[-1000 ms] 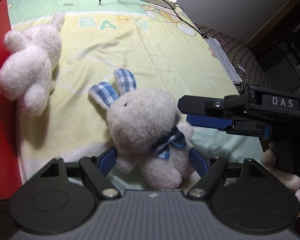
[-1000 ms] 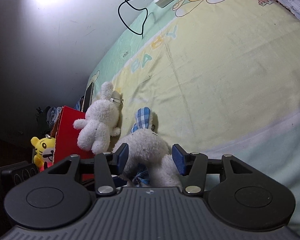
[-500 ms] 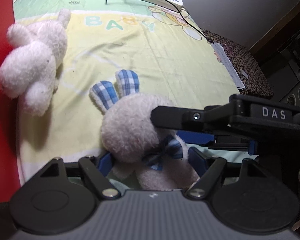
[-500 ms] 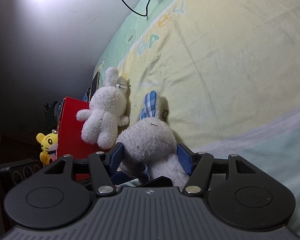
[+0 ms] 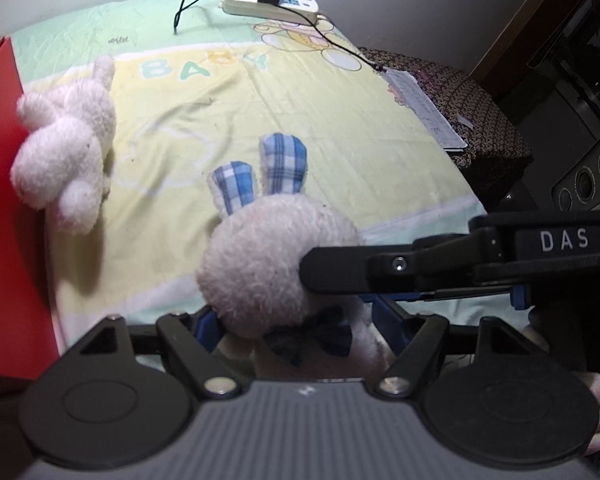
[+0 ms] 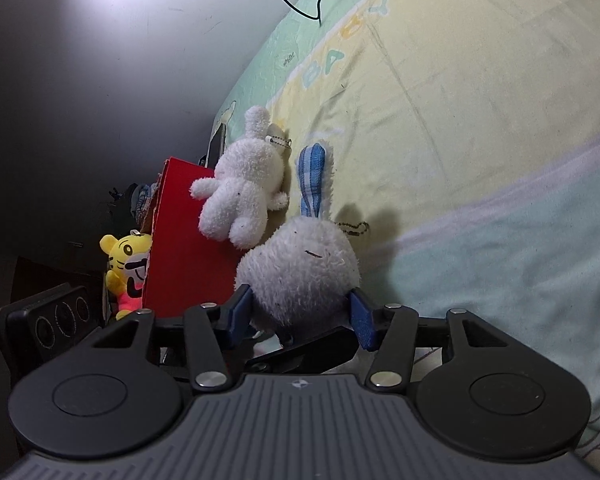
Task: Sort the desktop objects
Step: 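Carry the held bunny with the right tool over the red box, then lower the plaid-eared bunny into the red box with the right tool, then open the right tool and release the bunny inside the box, then withdraw the right tool from the box toward the other white bunny, then close the right tool on the white bunny's head and lift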
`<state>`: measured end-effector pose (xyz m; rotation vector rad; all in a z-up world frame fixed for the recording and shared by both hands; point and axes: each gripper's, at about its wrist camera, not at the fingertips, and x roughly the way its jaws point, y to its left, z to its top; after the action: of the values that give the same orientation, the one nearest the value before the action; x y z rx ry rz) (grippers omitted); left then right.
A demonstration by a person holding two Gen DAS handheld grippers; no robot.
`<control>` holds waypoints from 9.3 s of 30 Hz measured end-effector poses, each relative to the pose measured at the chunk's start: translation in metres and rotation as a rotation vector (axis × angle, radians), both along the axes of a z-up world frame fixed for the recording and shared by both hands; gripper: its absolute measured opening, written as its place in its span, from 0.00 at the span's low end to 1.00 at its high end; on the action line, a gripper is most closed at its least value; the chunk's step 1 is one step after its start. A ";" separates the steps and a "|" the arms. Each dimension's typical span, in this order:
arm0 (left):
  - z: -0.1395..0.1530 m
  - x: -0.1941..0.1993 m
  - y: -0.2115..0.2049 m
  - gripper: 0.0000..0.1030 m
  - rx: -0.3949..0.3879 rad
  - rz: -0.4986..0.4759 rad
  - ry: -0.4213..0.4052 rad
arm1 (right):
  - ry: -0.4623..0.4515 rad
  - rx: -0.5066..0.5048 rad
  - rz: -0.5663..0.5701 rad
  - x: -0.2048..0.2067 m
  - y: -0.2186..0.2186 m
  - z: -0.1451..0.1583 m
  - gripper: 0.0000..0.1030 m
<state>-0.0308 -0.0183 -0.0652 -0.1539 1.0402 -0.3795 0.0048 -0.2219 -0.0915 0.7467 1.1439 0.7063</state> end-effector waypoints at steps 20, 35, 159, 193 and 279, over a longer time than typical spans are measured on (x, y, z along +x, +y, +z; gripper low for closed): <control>0.092 -0.037 0.100 0.73 0.000 -0.016 -0.284 | -0.304 0.016 -0.039 -0.033 0.092 0.096 0.54; 0.085 -0.018 0.191 0.73 -0.032 -0.029 -0.287 | -0.385 -0.055 -0.081 -0.027 0.185 0.104 0.54; 0.067 -0.012 0.212 0.96 0.124 0.173 -0.175 | -0.436 -0.351 0.001 -0.003 0.226 0.096 0.23; 0.056 -0.025 0.202 0.98 0.252 0.250 -0.133 | -0.452 -0.402 -0.089 -0.041 0.219 0.085 0.24; 0.104 -0.058 0.123 0.94 0.107 0.485 -0.244 | -0.623 -0.363 0.246 0.073 0.180 0.031 0.13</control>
<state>-0.0888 0.1044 0.0385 -0.2504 0.7489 0.0967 0.0783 -0.0423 -0.0608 0.0568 0.7571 0.8309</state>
